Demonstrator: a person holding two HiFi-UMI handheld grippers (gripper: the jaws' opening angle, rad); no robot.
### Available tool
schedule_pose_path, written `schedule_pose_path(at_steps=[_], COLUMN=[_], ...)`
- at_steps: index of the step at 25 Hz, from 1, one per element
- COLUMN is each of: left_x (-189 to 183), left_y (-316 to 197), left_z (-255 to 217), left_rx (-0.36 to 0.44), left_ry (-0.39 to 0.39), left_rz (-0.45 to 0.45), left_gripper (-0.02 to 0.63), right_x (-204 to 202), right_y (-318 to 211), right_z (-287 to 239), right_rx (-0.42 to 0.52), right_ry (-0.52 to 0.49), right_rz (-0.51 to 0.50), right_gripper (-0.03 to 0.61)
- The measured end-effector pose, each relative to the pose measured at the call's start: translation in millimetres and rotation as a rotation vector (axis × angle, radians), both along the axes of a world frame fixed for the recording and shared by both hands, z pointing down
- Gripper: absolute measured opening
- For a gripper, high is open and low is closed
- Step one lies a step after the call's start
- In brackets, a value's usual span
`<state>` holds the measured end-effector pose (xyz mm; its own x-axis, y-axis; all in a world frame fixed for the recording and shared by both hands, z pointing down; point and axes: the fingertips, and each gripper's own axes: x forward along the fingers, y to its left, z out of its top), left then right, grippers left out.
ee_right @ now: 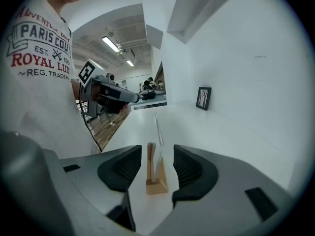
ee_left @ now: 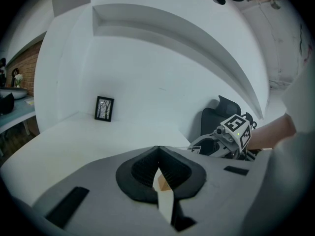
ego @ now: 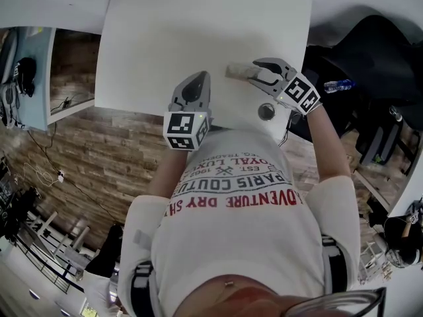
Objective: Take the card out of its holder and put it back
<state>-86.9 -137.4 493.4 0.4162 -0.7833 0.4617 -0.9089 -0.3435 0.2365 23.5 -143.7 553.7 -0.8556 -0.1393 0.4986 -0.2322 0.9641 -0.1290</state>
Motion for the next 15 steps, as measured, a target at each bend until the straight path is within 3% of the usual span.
schedule_pose_path(at_steps=[4, 8, 9, 12, 15], left_x=[1, 5, 5, 8, 15], left_y=[0, 0, -1, -5, -7], left_z=[-4, -14, -17, -24, -35], left_rx=[0.010, 0.037, 0.045, 0.069, 0.094], left_ry=[0.009, 0.014, 0.017, 0.023, 0.028], left_rz=[0.021, 0.049, 0.057, 0.083, 0.109], left_gripper=[0.025, 0.025, 0.025, 0.025, 0.025], right_x=[-1, 5, 8, 22, 39], right_y=[-6, -12, -14, -18, -17], right_z=[-20, -49, -55, -69, -81], right_rx=[0.046, 0.090, 0.110, 0.176, 0.201], right_ry=[-0.018, -0.088, -0.097, -0.112, -0.129], right_rz=[0.060, 0.201, 0.248, 0.414, 0.571], right_gripper=[0.222, 0.221, 0.206, 0.063, 0.046])
